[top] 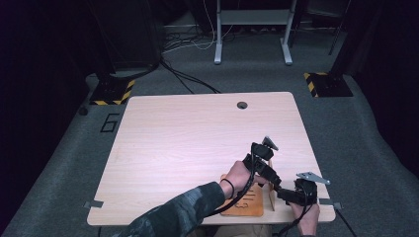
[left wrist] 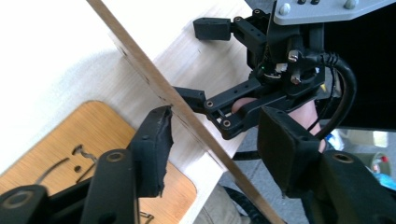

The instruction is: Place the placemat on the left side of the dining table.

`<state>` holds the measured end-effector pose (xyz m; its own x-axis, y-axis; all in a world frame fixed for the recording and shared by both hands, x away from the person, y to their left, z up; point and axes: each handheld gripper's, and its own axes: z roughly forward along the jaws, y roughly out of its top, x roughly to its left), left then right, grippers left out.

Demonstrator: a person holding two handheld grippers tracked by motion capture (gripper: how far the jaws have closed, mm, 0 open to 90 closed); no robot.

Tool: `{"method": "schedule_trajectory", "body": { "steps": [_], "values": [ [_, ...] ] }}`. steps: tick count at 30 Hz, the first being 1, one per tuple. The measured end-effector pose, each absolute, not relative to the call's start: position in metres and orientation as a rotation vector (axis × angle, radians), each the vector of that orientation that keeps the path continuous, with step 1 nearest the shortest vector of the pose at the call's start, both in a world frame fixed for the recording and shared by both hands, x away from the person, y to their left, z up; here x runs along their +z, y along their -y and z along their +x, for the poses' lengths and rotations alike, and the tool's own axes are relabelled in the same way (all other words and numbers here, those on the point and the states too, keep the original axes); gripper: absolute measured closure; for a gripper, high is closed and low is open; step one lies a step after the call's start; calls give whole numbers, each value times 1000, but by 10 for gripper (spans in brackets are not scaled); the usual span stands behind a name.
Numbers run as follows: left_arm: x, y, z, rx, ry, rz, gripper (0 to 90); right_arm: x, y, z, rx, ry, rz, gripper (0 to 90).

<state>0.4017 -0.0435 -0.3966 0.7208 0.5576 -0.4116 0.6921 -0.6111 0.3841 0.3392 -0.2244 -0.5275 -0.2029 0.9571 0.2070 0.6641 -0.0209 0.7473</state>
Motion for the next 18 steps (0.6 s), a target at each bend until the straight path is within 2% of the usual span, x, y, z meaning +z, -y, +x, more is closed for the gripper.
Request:
{"method": "schedule_trajectory", "body": {
  "steps": [11,18],
  "values": [
    [-391,67,406,-284,-909,2472,560,-527,227,338,1067,-1843,1733,25],
    [-389,79,408,-201,-895,2515,610,-527,230,337,1068,-1801,1763,24]
  ]
}}
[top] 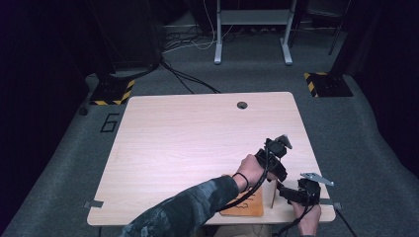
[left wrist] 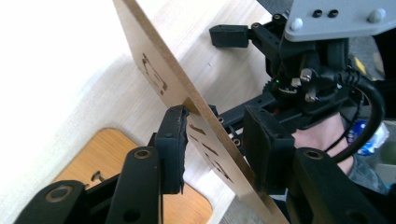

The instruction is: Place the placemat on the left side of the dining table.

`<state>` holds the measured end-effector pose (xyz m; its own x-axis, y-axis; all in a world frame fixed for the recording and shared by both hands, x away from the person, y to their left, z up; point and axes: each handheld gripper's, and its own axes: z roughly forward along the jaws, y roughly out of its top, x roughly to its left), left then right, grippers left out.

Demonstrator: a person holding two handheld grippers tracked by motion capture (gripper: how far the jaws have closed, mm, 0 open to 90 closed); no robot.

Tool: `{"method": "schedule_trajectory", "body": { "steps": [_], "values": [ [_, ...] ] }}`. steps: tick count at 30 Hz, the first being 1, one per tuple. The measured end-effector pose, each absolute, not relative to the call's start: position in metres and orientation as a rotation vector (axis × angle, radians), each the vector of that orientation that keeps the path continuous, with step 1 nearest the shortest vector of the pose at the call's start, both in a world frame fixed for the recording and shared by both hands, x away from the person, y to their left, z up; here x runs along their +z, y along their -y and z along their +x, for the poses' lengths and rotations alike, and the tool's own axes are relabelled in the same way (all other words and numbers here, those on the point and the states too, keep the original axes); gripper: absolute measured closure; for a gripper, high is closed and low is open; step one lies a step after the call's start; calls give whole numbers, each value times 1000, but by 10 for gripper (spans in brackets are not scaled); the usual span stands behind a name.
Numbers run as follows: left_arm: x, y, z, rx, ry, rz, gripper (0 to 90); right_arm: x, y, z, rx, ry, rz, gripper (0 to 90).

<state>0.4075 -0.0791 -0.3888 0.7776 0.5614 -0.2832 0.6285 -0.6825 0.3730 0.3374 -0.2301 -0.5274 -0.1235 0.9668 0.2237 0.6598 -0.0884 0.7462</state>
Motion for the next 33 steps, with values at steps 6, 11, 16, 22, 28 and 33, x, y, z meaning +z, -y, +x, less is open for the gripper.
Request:
{"method": "schedule_trajectory", "body": {
  "steps": [6,11,16,22,28,33],
  "values": [
    [-387,91,408,-107,-835,2560,687,-528,232,337,1054,-1795,1758,28],
    [-385,96,410,-55,-792,2576,781,-528,237,336,1063,-1789,1761,27],
    [-380,95,414,19,-755,2573,854,-528,238,337,1063,-1781,1759,27],
    [-377,91,420,8,-763,2558,861,-528,238,337,1064,-1774,1766,27],
    [-368,81,425,0,-776,2519,861,-528,237,338,1054,-1764,1771,25],
    [-357,64,433,-23,-807,2454,861,-529,235,339,1036,-1772,1759,22]
  ]
}}
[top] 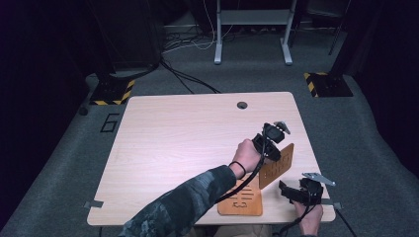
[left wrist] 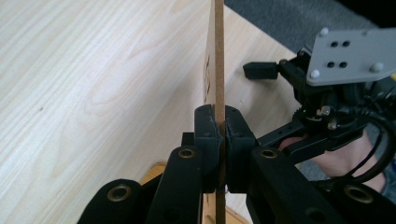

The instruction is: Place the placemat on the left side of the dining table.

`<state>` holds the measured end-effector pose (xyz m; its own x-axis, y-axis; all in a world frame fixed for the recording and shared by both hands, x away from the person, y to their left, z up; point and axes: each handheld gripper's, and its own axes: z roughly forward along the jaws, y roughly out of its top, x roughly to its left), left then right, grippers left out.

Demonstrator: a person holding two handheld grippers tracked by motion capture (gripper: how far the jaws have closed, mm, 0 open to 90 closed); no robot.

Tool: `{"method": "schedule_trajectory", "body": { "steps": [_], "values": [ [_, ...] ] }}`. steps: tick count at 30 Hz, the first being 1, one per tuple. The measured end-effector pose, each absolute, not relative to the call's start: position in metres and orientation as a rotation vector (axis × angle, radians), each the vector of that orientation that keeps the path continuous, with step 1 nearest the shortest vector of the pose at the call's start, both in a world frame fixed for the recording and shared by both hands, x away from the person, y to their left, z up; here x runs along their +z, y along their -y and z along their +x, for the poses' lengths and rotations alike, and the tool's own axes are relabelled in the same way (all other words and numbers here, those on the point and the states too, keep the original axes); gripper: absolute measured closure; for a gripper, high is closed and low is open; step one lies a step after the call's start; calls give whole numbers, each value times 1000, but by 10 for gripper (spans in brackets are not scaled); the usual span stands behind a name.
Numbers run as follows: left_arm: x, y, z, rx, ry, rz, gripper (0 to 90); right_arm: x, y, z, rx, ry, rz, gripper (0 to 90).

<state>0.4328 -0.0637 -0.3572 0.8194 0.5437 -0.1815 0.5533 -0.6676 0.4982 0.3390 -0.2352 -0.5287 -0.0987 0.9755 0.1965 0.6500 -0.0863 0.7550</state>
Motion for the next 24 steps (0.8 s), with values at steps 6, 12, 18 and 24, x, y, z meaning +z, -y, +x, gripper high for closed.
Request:
{"method": "schedule_trajectory", "body": {
  "steps": [6,12,18,24],
  "values": [
    [-345,41,443,-9,-841,2407,861,-528,233,340,999,-1775,1757,20],
    [-340,12,456,3,-898,2380,861,-529,230,342,961,-1796,1732,15],
    [-340,-14,466,15,-957,2356,861,-529,227,345,915,-1840,1706,0],
    [-335,-50,478,-6,-1036,2291,861,-529,223,350,853,-1871,1677,0]
  ]
}}
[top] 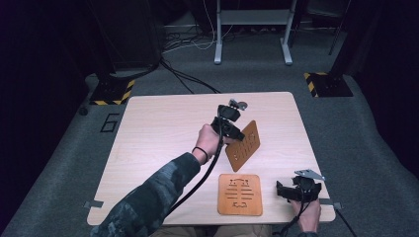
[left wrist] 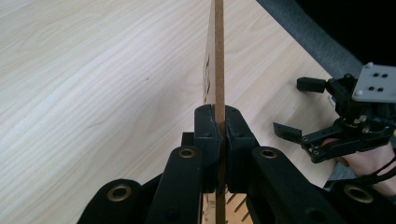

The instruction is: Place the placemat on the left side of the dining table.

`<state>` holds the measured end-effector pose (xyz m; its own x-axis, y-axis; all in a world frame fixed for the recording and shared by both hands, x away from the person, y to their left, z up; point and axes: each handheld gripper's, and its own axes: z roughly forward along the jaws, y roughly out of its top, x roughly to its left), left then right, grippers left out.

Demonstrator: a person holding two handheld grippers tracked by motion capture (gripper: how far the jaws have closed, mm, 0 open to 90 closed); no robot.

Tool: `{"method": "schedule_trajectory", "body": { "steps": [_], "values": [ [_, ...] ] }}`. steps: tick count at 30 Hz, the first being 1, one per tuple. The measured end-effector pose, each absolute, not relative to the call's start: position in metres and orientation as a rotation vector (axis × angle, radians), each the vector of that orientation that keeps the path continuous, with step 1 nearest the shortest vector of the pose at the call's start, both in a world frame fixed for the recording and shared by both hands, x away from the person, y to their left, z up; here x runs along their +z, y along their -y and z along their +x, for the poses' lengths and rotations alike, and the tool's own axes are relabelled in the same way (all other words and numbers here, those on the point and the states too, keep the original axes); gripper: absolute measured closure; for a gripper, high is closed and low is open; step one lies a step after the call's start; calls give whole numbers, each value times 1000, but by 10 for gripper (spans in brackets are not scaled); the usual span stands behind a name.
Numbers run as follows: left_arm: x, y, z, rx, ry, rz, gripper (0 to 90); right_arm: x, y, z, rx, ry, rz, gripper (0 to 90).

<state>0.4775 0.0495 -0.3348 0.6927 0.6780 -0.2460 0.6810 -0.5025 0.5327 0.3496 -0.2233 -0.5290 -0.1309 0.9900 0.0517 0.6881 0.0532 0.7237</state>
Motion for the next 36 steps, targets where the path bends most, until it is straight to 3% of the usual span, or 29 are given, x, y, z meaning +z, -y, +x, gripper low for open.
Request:
{"method": "schedule_trajectory", "body": {
  "steps": [15,36],
  "values": [
    [-329,-127,501,40,-1194,2187,861,-530,221,353,809,-1888,1641,0],
    [-330,-206,513,105,-1396,2061,861,-530,222,356,807,-1887,1640,0]
  ]
}}
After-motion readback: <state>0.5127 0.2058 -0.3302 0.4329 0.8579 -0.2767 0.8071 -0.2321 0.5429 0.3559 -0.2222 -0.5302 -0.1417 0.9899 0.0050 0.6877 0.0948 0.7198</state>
